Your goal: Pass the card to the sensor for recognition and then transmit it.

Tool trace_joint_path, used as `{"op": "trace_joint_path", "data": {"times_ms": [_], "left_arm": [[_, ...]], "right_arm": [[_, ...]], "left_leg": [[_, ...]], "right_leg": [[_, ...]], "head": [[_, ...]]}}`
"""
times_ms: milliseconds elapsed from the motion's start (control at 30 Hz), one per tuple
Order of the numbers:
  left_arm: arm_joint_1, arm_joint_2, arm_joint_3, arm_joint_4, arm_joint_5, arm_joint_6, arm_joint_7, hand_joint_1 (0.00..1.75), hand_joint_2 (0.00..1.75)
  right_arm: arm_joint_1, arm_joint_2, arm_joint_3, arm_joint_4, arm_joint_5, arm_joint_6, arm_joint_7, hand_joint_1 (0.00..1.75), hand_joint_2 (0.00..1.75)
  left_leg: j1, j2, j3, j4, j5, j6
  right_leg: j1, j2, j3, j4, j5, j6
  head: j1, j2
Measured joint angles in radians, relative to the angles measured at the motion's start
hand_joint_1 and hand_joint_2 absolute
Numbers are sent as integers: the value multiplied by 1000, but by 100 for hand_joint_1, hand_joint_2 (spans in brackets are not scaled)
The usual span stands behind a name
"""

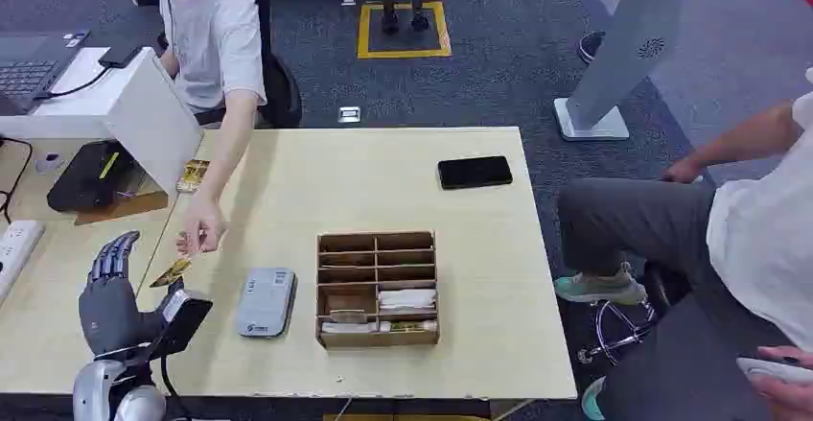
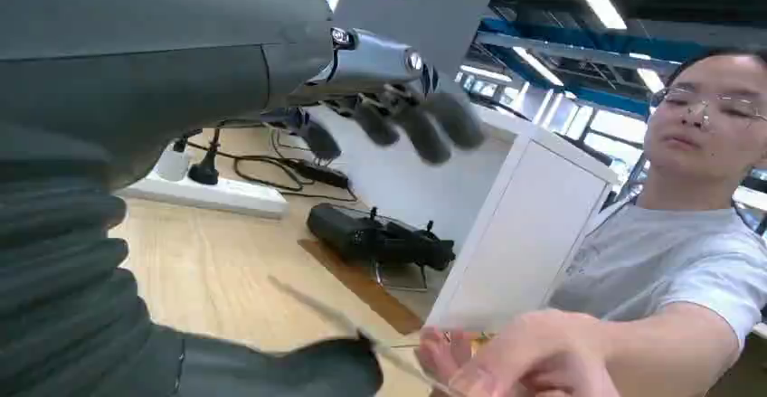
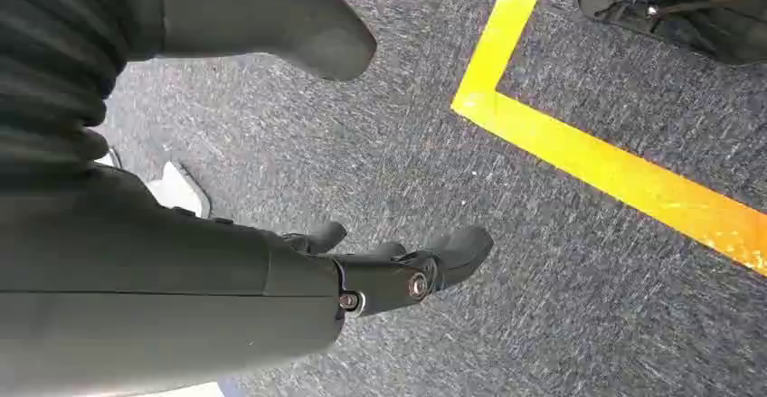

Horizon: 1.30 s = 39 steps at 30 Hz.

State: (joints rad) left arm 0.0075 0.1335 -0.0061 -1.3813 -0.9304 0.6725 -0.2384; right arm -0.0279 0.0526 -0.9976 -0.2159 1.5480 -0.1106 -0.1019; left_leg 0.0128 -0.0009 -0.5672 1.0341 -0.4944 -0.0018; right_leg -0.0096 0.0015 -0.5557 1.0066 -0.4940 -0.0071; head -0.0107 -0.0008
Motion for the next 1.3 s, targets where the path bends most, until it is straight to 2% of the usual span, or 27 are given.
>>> {"op": "trace_joint_path", "data": {"times_ms": [333, 500, 600, 700, 800, 833, 967, 1033, 1067, 1200, 1300], "left_arm": [[2, 0, 0, 0, 15, -2, -16, 175, 175], [7, 0, 0, -2, 95, -5, -81, 175, 175], [11, 0, 0, -8, 155, -29, -125, 175, 175], [20, -5, 0, -29, 293, -133, -148, 175, 175], [29, -21, 0, -55, 432, -311, -89, 175, 175], [38, -26, 0, -74, 485, -390, -68, 175, 175], [76, -50, -2, -138, 684, -564, 1, 175, 175], [95, -52, -8, -163, 759, -619, 34, 175, 175], [101, -51, -11, -171, 763, -629, 45, 175, 175], [110, -52, -30, -178, 702, -614, 103, 175, 175], [110, -52, -45, -177, 710, -609, 127, 175, 175]], "right_arm": [[0, 0, 0, 0, 0, 0, 0, 0, 175], [0, 0, 0, 0, 0, 0, -4, 0, 175], [0, 0, 0, 0, 0, 0, -5, 0, 175], [0, 0, 0, 0, 0, 0, -6, 0, 175], [0, 0, 0, 0, -2, -2, -4, 0, 175], [0, 0, 0, 0, -2, -5, -3, 0, 175], [2, 0, -1, 0, -2, -15, -3, 0, 175], [3, 0, -1, 0, -2, -15, 0, 0, 175], [4, 0, -1, 0, -2, -15, 0, 0, 175], [3, 1, -1, 0, -2, -16, 3, 0, 175], [3, 1, -2, 0, -1, -17, 2, 0, 175]], "left_leg": [[0, 0, 0, 0, 0, 0], [0, 0, 0, 0, 0, 0], [0, 0, 0, 0, 0, 0], [0, 0, 0, 0, 0, 0], [0, 0, 0, 0, 0, 0], [0, 0, 0, 0, 0, 0], [0, 1, 0, 0, 0, 0], [0, 1, 0, 0, 0, 0], [0, 0, 0, 0, 0, 0], [0, 0, 0, 0, 0, 0], [0, 1, 0, 0, 0, 0]], "right_leg": [[0, 0, 0, 0, 0, 0], [0, 0, 0, 0, 0, 0], [0, 0, 0, 0, 0, 0], [0, 0, 0, 0, 0, 0], [0, 0, 0, 0, 0, 0], [0, 0, 0, 0, 0, 0], [0, 1, 0, 0, 0, 0], [0, 1, 0, 0, 0, 0], [0, 1, -1, 0, 0, 0], [0, 0, -1, 0, 0, 0], [0, 0, -1, 0, 0, 0]], "head": [[0, 0], [0, 0], [0, 0], [0, 0], [0, 0], [0, 0], [0, 0], [0, 0], [0, 0], [0, 0], [0, 0]]}}
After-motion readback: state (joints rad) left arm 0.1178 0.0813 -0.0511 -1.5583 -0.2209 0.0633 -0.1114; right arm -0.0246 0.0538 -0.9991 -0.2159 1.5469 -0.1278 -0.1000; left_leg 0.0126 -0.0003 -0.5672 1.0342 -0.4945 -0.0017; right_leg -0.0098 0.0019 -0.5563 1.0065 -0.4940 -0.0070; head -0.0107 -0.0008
